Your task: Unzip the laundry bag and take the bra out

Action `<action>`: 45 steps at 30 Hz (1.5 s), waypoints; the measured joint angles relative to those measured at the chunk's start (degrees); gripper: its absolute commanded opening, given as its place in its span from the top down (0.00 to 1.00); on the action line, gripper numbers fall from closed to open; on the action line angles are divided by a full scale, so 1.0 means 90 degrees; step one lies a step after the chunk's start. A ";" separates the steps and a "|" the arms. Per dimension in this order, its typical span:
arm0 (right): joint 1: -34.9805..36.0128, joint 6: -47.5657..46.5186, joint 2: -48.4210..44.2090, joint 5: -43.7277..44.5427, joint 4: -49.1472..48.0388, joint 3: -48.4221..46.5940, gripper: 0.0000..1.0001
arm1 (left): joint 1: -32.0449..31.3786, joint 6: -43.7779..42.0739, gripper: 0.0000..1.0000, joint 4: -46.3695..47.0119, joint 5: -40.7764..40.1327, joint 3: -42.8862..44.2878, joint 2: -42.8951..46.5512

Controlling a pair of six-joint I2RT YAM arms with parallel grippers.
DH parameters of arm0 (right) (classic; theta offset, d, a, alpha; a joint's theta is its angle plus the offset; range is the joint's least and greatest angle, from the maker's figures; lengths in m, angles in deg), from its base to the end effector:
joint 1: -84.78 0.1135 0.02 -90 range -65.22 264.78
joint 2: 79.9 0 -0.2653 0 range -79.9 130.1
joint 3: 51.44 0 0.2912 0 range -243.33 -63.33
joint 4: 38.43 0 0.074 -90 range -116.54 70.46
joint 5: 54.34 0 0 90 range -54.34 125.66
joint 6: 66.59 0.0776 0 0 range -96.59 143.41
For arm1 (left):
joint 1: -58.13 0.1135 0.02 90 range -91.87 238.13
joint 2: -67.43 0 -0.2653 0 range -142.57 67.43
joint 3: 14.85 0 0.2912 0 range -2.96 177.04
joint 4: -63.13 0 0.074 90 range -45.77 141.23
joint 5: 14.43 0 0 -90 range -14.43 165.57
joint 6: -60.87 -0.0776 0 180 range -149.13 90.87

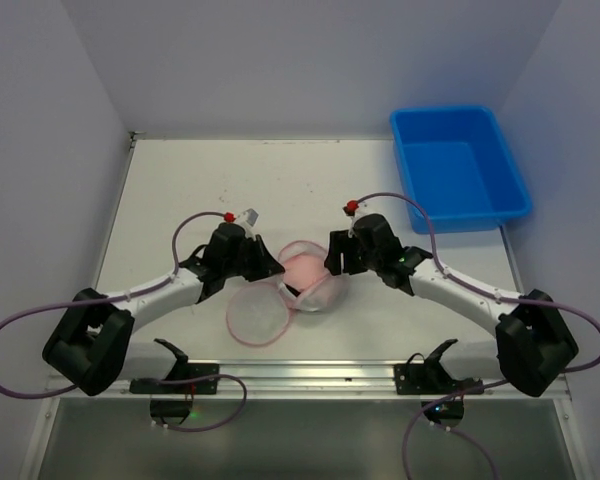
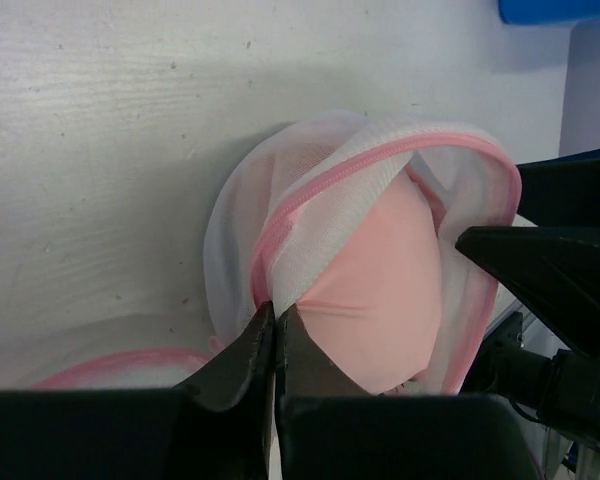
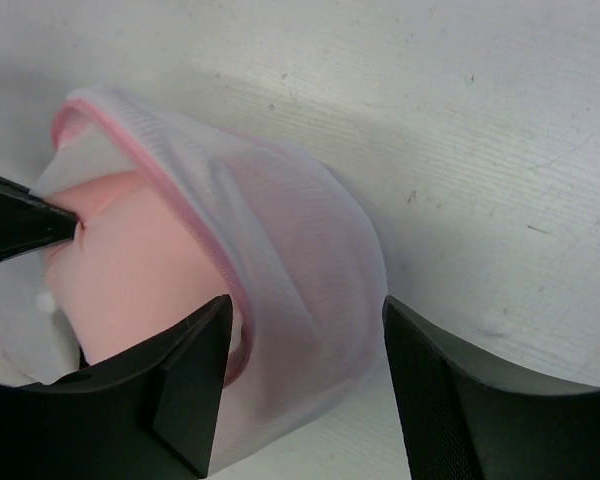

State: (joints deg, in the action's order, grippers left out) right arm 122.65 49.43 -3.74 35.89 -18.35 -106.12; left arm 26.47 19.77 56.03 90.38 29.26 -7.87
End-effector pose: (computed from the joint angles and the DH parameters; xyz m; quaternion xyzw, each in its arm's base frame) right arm 0.2693 0.2091 0.1639 -0.0933 0.9072 0.2155 0.3491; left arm 0.2609 -0.1842 0.1270 -0.0782 0.8907 -0.3681 0.2549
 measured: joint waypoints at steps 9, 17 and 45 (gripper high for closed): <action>0.1234 -0.0942 -0.0867 0.0265 0.0211 -0.0933 0.30 | 0.0000 -0.0012 1.00 -0.0670 -0.0146 0.0508 0.0537; 0.1860 -0.1637 -0.0498 0.0289 -0.0202 -0.1166 0.29 | 0.0000 -0.0146 1.00 -0.1370 -0.0372 0.0879 0.0704; 0.1409 -0.1848 0.1331 0.0481 -0.1630 -0.0704 0.17 | 0.0000 -0.0418 1.00 -0.1780 -0.0510 0.0882 0.0714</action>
State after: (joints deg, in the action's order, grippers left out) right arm 135.33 32.80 8.24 40.21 -33.02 -112.45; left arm 26.47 16.01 40.01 85.79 37.20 -1.45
